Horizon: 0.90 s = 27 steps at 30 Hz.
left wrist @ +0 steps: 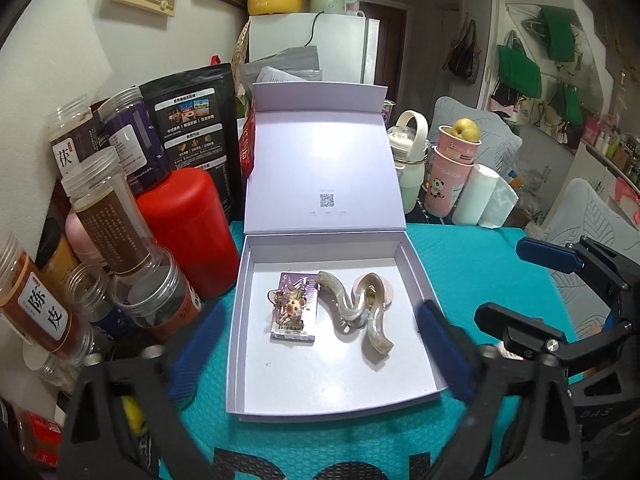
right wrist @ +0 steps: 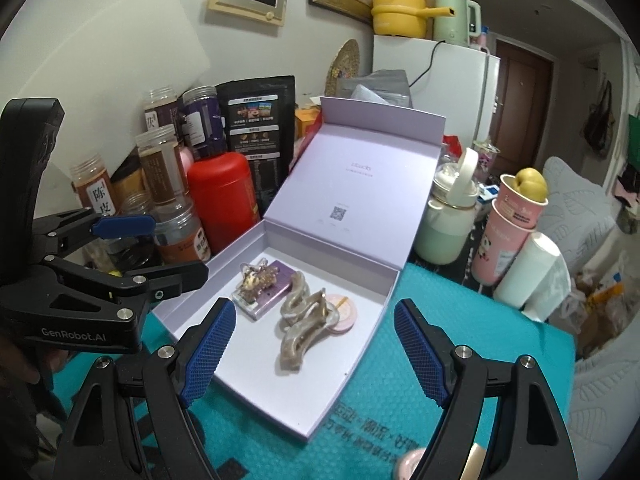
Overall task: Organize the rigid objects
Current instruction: 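Withdraw both grippers from the gift box toward the remaining items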
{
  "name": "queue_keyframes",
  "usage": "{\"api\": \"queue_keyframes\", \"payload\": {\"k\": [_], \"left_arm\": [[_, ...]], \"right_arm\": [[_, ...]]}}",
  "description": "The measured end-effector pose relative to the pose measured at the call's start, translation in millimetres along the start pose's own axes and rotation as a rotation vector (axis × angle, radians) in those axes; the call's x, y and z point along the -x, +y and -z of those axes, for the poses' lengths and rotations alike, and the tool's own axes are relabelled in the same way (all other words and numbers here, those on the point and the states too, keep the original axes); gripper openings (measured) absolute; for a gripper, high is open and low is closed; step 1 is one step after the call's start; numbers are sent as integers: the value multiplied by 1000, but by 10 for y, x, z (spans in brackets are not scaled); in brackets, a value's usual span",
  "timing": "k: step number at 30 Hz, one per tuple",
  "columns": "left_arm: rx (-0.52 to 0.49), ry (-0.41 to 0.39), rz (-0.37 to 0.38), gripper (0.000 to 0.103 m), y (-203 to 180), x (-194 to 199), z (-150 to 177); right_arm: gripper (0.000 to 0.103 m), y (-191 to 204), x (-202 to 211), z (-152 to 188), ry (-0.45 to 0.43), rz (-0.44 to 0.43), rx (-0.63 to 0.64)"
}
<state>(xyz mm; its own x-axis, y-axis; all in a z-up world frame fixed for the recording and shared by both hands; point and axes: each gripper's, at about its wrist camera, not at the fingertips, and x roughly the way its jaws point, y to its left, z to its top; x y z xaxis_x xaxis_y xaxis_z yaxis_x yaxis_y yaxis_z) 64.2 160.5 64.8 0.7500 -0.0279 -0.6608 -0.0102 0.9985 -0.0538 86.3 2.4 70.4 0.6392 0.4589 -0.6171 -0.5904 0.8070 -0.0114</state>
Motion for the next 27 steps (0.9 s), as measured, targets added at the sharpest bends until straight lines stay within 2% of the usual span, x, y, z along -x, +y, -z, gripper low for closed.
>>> {"api": "queue_keyframes", "payload": {"k": [15,27], "left_arm": [[-18,-18,33,103,-236,265,231],[-26,-12,59,103,-437,418,499]], "right_arm": [[85,-26,431,283,-36,39,-23],[85,-14,762,563,-43,32,-39]]}}
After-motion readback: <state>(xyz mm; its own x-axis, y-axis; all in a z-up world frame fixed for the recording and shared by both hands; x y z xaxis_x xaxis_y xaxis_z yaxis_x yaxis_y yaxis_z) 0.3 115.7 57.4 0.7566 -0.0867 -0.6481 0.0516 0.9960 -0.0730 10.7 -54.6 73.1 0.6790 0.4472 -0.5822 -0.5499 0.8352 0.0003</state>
